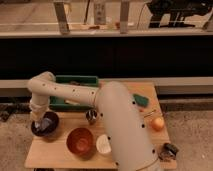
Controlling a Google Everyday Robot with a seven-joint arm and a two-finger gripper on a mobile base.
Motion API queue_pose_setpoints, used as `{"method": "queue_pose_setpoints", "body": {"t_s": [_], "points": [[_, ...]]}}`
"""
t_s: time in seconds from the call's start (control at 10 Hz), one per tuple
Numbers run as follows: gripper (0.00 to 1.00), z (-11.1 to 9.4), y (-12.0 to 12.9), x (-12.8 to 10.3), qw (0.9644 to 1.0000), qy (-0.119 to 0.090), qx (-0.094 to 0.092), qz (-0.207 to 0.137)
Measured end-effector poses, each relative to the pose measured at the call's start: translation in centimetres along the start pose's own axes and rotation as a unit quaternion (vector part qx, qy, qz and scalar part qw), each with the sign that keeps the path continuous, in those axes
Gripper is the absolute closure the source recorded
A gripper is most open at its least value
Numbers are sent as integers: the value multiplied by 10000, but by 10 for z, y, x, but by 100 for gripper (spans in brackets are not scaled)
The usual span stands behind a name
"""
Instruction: Wipe purple bowl with towel
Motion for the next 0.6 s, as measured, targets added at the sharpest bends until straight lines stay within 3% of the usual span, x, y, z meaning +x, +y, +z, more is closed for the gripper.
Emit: {"method": "queue_pose_setpoints", "body": {"t_s": [0.6], "points": [[100,16,-31,-34,9998,-114,99,135]]}}
